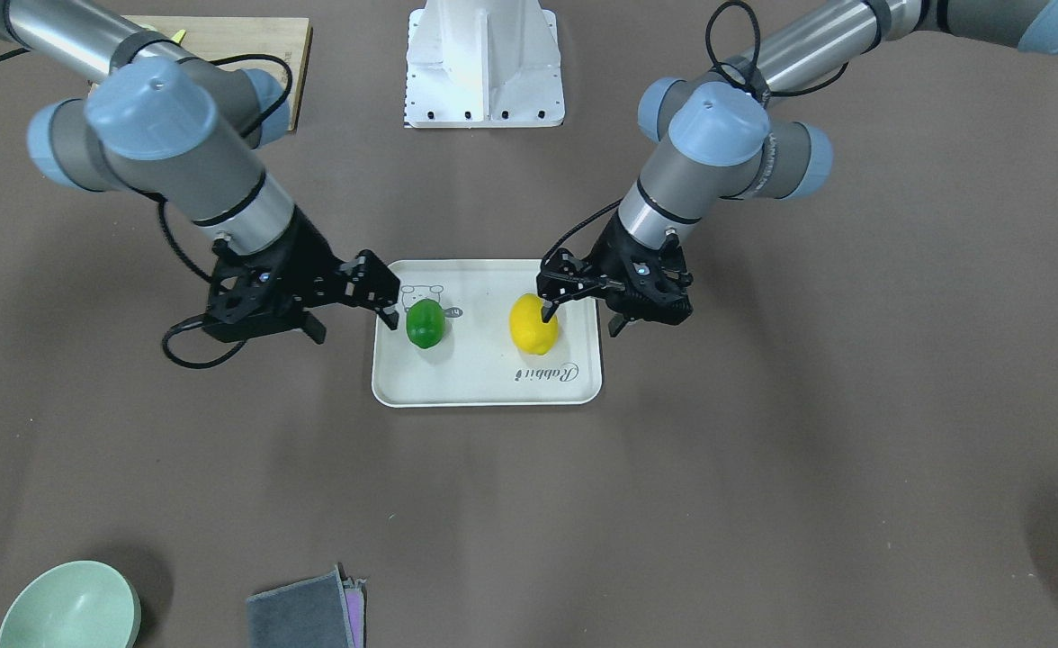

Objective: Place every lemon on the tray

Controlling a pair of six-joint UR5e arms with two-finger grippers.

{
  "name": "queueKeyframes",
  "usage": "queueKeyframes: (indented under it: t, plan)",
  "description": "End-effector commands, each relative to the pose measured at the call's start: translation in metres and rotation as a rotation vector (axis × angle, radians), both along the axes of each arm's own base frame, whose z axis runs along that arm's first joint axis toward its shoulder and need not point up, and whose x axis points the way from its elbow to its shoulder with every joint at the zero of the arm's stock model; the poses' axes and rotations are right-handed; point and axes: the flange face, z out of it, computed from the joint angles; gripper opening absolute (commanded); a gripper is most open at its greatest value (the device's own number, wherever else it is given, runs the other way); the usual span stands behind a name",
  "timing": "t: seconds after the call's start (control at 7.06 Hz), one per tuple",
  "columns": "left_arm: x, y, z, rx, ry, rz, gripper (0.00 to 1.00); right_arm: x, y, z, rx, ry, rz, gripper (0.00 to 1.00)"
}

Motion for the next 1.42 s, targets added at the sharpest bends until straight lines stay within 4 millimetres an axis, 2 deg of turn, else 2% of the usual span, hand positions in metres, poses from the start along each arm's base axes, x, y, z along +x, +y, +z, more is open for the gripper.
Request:
queueKeyframes:
  t: [0.0, 0.14, 0.28, 0.42, 0.57, 0.71, 0.85, 1.13, 1.27]
  plan:
    - [-0.063, -0.017, 0.043, 0.113, -0.076, -0.023, 0.98, 0.083, -0.009, 0.082, 0.127, 0.072, -0.113, 1.0]
    - [-0.097, -0.03, 0.059, 0.104, -0.091, -0.065, 0.98, 0.117, -0.017, 0.102, 0.098, 0.08, -0.081, 1.0]
    - [-0.119, -0.028, 0.083, 0.086, -0.109, -0.092, 0.98, 0.14, -0.017, 0.121, 0.061, 0.075, -0.08, 1.0]
    - [-0.139, -0.032, 0.105, 0.064, -0.117, -0.125, 0.98, 0.179, -0.016, 0.148, 0.073, 0.091, -0.077, 1.0]
    - [-0.154, -0.044, 0.132, 0.033, -0.157, -0.149, 0.98, 0.215, -0.003, 0.191, 0.101, 0.129, -0.098, 1.0]
    - [-0.166, -0.05, 0.157, 0.002, -0.184, -0.163, 0.98, 0.242, 0.014, 0.233, 0.14, 0.185, -0.133, 1.0]
    - [-0.201, -0.049, 0.172, 0.023, -0.195, -0.131, 0.98, 0.272, 0.025, 0.266, 0.146, 0.223, -0.135, 1.0]
    - [-0.311, -0.057, 0.201, 0.014, -0.144, 0.017, 0.98, 0.326, 0.045, 0.309, 0.119, 0.283, -0.152, 1.0]
    - [-0.352, -0.051, 0.224, 0.062, -0.194, 0.04, 0.98, 0.358, 0.061, 0.336, 0.113, 0.327, -0.179, 1.0]
